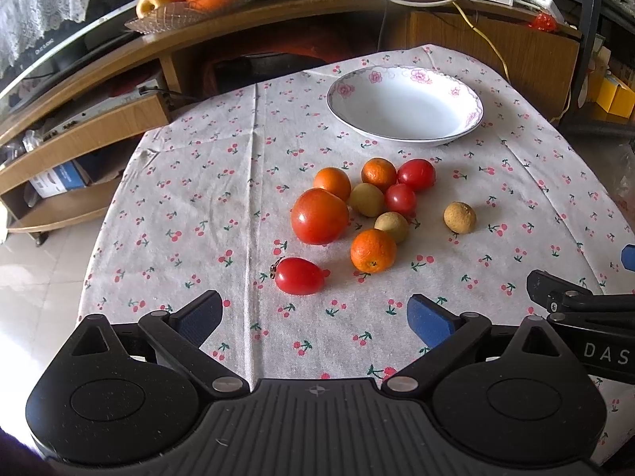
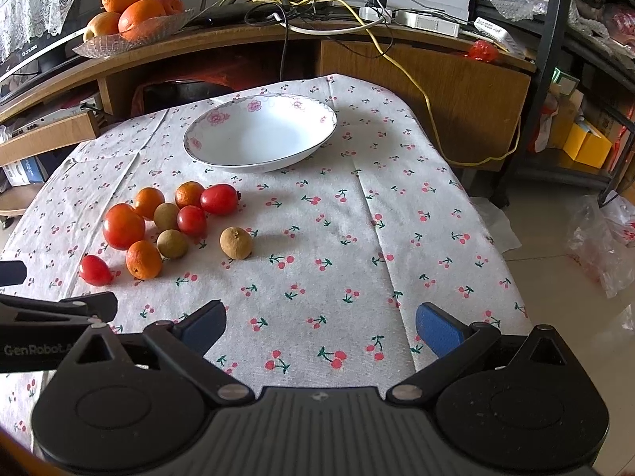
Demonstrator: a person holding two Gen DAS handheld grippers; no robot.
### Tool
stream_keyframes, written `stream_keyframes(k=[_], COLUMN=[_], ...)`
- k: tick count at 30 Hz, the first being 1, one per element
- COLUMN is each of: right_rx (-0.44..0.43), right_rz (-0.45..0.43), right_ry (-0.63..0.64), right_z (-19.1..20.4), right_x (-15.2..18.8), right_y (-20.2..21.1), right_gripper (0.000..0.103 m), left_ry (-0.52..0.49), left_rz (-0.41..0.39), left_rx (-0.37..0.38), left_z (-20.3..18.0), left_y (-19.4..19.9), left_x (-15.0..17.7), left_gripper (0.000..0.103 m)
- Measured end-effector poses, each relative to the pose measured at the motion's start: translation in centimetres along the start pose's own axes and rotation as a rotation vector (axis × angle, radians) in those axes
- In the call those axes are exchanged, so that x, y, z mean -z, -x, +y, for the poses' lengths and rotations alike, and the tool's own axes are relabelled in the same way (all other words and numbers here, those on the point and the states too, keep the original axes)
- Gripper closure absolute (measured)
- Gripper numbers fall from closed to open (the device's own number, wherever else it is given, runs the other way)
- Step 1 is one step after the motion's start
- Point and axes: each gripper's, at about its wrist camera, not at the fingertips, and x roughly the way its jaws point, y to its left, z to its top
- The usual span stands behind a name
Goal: Organize fruits
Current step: 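Move the right tool toward the brown round fruit while the left tool approaches the red plum tomato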
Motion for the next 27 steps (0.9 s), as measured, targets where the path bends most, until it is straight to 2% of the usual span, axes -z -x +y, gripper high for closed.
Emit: stream_keyframes(k=[13, 27], right_rx=[-0.021, -0.113], right_rz=[0.030, 0.049], right_ry=[0.007, 0.071], right_z=[0.1, 1.8], right_x=[0.1, -1.5], right_y=[-0.9, -3.2], right_gripper=[0.001, 0.018], left_ry=[-0.008, 0.006], left_rz=[0.015, 0.029], left_rx=[0.003, -0.007], left_z=[0.1, 1.3], left_y=[-0.8, -2.8], left_x=[0.4, -0.4], left_gripper=[0.002, 0.004])
